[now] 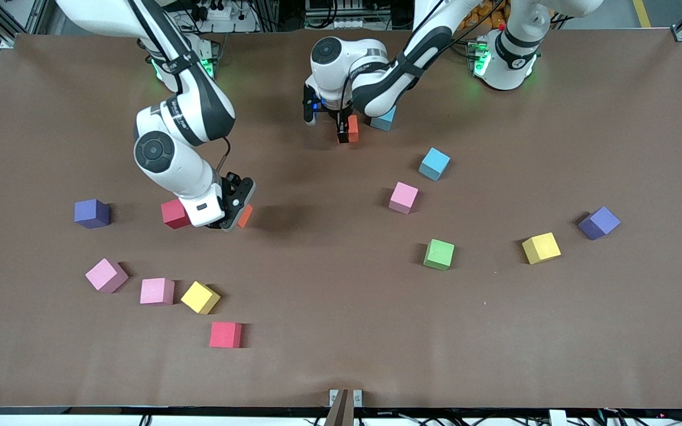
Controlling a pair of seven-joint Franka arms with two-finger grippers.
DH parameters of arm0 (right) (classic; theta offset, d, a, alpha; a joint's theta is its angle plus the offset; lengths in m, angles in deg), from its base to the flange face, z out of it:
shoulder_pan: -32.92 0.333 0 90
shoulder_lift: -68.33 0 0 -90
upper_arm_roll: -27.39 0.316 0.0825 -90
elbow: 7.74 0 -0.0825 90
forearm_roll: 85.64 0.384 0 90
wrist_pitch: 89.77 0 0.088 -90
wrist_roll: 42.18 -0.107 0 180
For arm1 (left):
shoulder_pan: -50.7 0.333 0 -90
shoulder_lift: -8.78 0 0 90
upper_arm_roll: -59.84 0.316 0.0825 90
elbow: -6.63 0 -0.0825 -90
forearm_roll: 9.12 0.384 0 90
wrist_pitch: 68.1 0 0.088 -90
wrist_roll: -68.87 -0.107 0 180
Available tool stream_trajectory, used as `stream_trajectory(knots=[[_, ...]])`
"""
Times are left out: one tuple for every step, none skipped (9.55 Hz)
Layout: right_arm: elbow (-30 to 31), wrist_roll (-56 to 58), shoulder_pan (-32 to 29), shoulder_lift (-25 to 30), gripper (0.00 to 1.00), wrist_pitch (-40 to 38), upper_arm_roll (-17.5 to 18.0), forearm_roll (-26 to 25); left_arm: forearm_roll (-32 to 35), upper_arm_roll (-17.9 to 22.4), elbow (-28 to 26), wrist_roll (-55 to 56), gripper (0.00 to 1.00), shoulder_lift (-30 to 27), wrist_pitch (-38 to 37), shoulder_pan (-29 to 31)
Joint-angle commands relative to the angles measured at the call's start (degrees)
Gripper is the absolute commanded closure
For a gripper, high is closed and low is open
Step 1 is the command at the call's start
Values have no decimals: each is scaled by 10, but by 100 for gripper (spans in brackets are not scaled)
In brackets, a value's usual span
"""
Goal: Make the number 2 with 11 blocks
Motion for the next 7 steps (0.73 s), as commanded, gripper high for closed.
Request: stream_trajectory(knots=[[17, 2, 23, 17, 55, 1, -4, 15, 14, -51, -3, 10, 0, -21, -39, 42], [19, 2, 27, 17, 55, 2, -4, 15, 13, -77, -3, 40, 0, -37, -82, 54], [21, 2, 35, 17, 55, 3, -5, 16, 13, -130, -4, 91, 0, -51, -138, 83], [27, 2, 39, 17, 55, 15, -4, 16, 13, -192, -7, 102, 0, -72, -194, 145], [39, 1, 44, 17, 55, 33, -4, 16, 10, -246, -7, 100, 0, -101, -247, 208], [53, 2, 52, 18, 55, 53, -3, 16, 5, -300, -8, 101, 0, -119, -275, 284], [67, 1, 68, 22, 55, 74, -4, 17, 4, -334, -8, 100, 0, -124, -296, 350]])
